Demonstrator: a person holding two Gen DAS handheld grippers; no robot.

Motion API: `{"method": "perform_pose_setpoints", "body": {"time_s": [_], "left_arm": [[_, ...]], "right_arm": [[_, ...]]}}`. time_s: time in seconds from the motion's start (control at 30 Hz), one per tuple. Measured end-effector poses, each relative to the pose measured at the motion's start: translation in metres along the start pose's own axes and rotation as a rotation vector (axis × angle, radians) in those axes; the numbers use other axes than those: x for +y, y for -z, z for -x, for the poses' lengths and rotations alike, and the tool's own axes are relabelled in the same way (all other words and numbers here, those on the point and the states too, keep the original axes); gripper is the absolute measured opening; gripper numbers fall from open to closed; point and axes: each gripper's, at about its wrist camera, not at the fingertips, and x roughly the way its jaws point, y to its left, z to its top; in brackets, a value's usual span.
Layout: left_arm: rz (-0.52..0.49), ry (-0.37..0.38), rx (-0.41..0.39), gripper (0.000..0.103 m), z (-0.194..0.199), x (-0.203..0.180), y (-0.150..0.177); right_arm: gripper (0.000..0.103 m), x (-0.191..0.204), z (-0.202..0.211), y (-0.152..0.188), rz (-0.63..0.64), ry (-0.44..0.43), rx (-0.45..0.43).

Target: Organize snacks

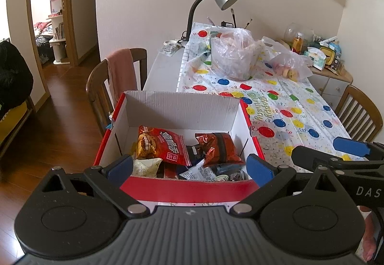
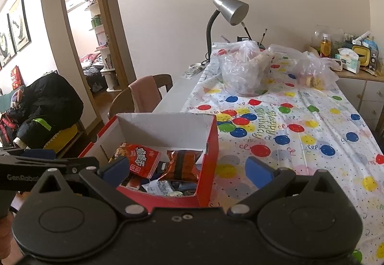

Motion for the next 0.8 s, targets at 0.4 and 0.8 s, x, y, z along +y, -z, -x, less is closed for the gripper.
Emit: {"method": "perform_pose_setpoints", "body": {"time_s": [0.4,0.8], "left_arm": [[-0.002,0.0,-0.011,0.101,0.0031,0.0025,-0.0011],[-0.007,0.006,-0.006,0.101,0.0,0.0035,-0.0019]], "right_arm": [[0.103,-0.0042,-0.0018,-0.0003,-0.024,0.033,0.003],[0.103,-0.003,-0.0025,-0.0003,-0.021,0.03,0.005]]}}
